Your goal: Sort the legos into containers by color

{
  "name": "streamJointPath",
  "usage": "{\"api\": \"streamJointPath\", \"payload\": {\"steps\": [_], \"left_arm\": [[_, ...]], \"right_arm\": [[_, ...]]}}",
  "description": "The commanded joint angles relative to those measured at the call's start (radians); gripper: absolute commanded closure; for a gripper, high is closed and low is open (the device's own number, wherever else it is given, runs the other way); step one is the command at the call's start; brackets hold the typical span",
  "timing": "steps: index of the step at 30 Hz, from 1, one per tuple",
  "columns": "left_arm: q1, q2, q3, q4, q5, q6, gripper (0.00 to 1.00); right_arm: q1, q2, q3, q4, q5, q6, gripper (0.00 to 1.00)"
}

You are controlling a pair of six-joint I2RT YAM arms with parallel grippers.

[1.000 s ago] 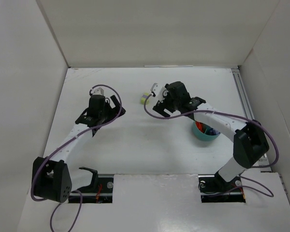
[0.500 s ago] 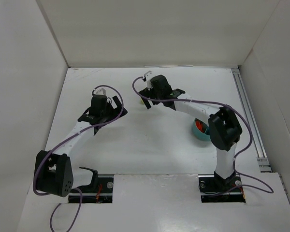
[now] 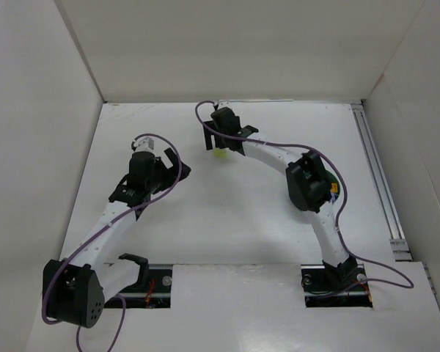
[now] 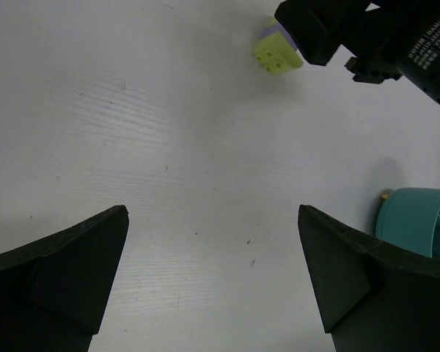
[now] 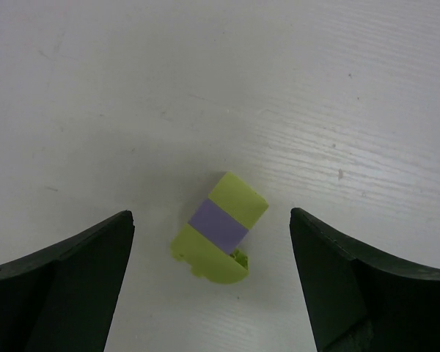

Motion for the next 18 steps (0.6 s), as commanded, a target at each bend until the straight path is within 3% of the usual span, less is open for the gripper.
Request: {"api": "streamJointPath", "payload": {"steps": [1,11,18], "left_arm": [[0.003,-0.034,-0.028,0.033,0.007,-0.014,0.0],[0.003,-0.034,-0.049,0.065,0.044,-0.014,0.0],[0.003,-0.034,-0.068,0.083,0.072,-0.014,0.0]], "right_arm": [[0.012,0.065,0.129,-0.078,0.064,0.058,0.09],[0.012,0.122,0.126,-0.102,0.098,0.125,0.2],[0.012,0.142,0.126,-0.113,0.109,0.134,0.4]]}}
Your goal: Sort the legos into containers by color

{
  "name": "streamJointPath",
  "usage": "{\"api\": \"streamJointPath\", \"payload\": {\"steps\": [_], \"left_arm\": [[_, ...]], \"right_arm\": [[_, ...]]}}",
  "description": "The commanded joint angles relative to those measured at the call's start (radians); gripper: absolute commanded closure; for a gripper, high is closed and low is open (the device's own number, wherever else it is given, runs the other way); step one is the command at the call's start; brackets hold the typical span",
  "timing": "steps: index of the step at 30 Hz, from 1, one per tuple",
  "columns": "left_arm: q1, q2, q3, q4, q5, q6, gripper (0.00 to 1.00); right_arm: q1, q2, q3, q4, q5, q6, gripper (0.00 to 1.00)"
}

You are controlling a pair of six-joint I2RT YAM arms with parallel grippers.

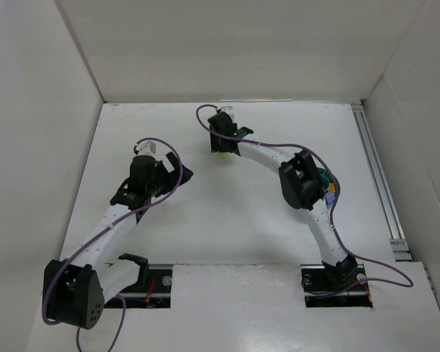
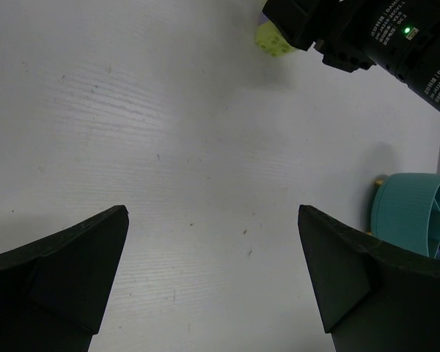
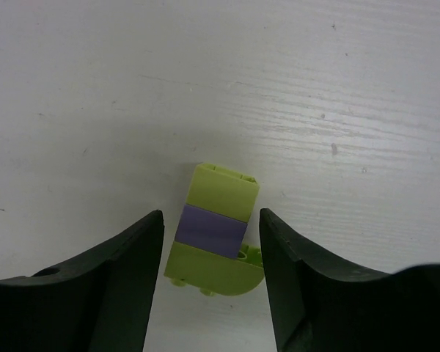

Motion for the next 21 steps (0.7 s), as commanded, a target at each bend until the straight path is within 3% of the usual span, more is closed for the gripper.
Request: {"api": "streamJointPath", "payload": {"steps": [1,6,12,16,20,21], "left_arm": [[0.003,-0.017,-0.016,0.038,0.024,-0.004,0.0],[0.003,-0.027,-0.026,0.038,0.033,-0.004,0.0],[0.003,-0.027,-0.026,0.038,0.033,-0.004,0.0],[0.003,-0.027,-0.026,0.038,0.033,-0.004,0.0],[0.003,-0.027,-0.016,0.038,0.047,-0.004,0.0],[0.003,-0.027,-0.004,0.038,0.047,-0.004,0.0]], "right_arm": [[0.011,0.024,0.016,-0.004,0.028,0.021,0.4],[0.011,0.012,-0.03,0.011,0.028,-0.008,0.51],[0.011,-0.018,-0.078,0.02,0.042,-0.085,0.52],[0.011,-0.028,-0.087,0.02,0.042,-0.161,0.62],[0.022,-0.087,-0.145,0.06,0.032,-0.345,0.69],[0.032,-0.142,-0.173,0.081,0.013,-0.476,0.71]]}}
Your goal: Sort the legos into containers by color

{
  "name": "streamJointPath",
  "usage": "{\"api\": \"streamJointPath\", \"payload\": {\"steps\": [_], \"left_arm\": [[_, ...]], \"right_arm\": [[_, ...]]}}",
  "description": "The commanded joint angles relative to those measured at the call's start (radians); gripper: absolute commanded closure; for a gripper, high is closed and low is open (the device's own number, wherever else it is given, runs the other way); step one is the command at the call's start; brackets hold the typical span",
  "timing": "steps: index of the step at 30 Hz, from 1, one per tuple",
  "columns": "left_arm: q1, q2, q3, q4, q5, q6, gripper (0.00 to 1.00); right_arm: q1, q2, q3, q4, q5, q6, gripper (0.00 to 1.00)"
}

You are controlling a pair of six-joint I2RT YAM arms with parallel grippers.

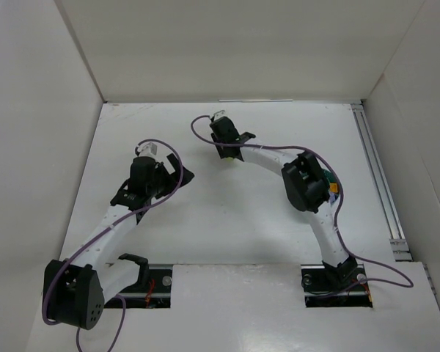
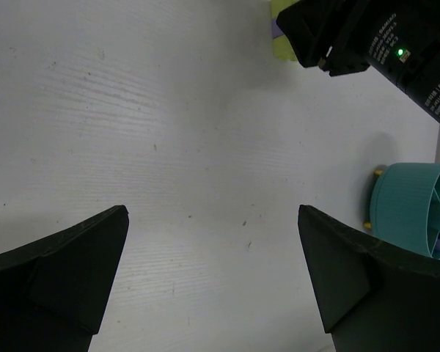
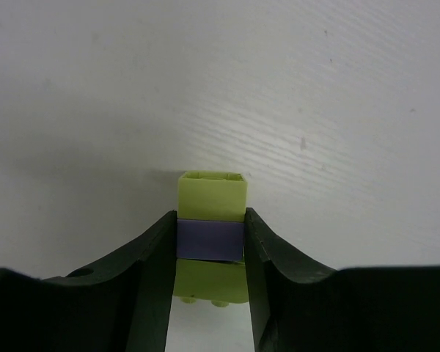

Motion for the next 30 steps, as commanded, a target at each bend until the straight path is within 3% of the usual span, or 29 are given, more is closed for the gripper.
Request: {"api": "streamJointPath", "payload": {"steps": [1,4,8,11,15,18,30], "left_arm": [[0.003,-0.016,0.027,0.038,0.042,-0.003,0.0],[0.003,0.007,0.036,0.076,0.085,0.007,0.0],[0.003,0.048,0.036,0.181,0.258,0.026,0.0],[0.003,0.077,0.024,0.264,0.425,0.026,0.0],[0.003,0.097,-0.002,0.392,0.548,-0.017,0.02],[-0.026,0.088,-0.011,0.464,0.578,-0.035,0.03],[-0.154,0.034,0.032,0.482,0.532,-0.054,0.06]], "right_arm": [[0.023,-0.13,-0.101,0.017,-0.009,-0.292,0.71],[0.032,-0.304,-0.305,0.129,-0.119,-0.473,0.73],[0.014,-0.549,-0.595,0.267,-0.469,-0.634,0.73],[0.014,-0.73,-0.753,0.305,-0.604,-0.692,0.74],[0.014,-0.91,-0.881,0.356,-0.847,-0.702,0.74],[0.014,-0.976,-0.929,0.367,-0.9,-0.702,0.74],[0.06,-1.057,-0.947,0.367,-0.92,-0.747,0.73]]}}
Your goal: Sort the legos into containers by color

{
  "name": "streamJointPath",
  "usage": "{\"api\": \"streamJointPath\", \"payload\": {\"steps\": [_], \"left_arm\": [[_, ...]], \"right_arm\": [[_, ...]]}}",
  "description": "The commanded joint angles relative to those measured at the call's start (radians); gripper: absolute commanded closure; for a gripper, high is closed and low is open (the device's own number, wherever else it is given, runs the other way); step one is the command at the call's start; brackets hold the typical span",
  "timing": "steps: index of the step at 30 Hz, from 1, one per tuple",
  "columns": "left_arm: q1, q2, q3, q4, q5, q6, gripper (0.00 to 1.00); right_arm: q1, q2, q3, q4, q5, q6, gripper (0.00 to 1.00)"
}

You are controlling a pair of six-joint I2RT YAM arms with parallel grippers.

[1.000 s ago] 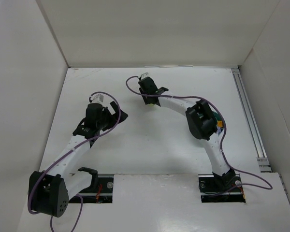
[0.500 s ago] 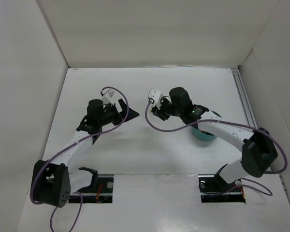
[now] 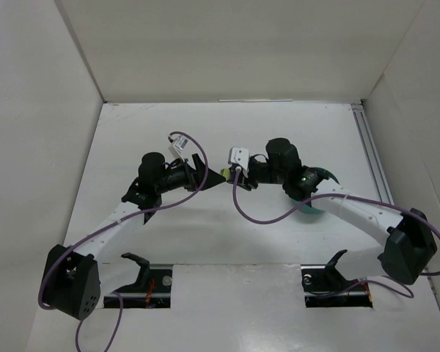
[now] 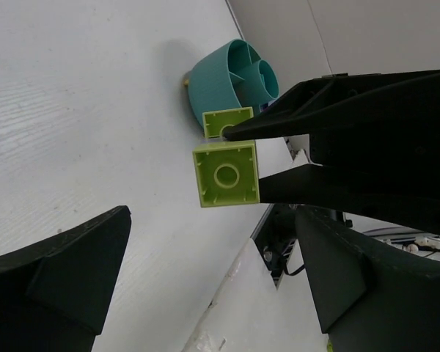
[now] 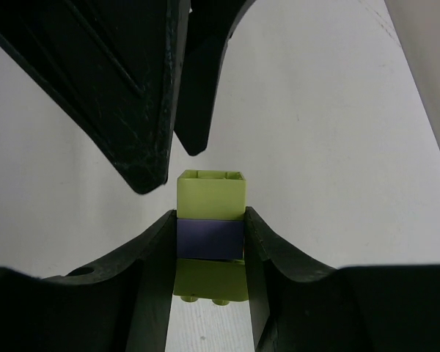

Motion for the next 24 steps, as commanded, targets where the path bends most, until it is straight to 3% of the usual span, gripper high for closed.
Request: {"api": "streamJointPath", "payload": {"steps": [1,4,7,9,11,20,24], "left_arm": [[-0.038,-0.037,0.032,0.063,-0.003,-0.011,0.09],[-0.05,-0.037,0.032,0.063,-0.024,-0.011,0.12],[-0.059,-0.027,0.032,0.072,-0.024,-0.02,0.21],[-0.069,-0.027,0.032,0.083,-0.024,-0.031,0.34],[-0.069,-0.027,0.032,0.092,-0.024,-0.031,0.4],[-0.078,-0.027,0.013,0.144,-0.024,-0.06,0.49],[-0.087,-0.027,0.013,0.144,-0.015,-0.06,0.65]], "right_arm": [[0.019,-0.03,0.004,0.053,-0.043,-0.02,0.73],[0.041,-0.039,0.004,0.053,-0.043,-0.02,0.73],[0.052,-0.049,0.004,0.053,-0.033,-0.03,0.73],[0.052,-0.059,-0.006,0.044,-0.033,-0.03,0.73],[0.061,-0.069,-0.015,0.044,-0.043,-0.03,0.73],[0.061,-0.092,-0.033,0.044,-0.092,-0.039,0.73],[0.07,-0.092,-0.033,0.044,-0.051,-0.039,0.73]]}}
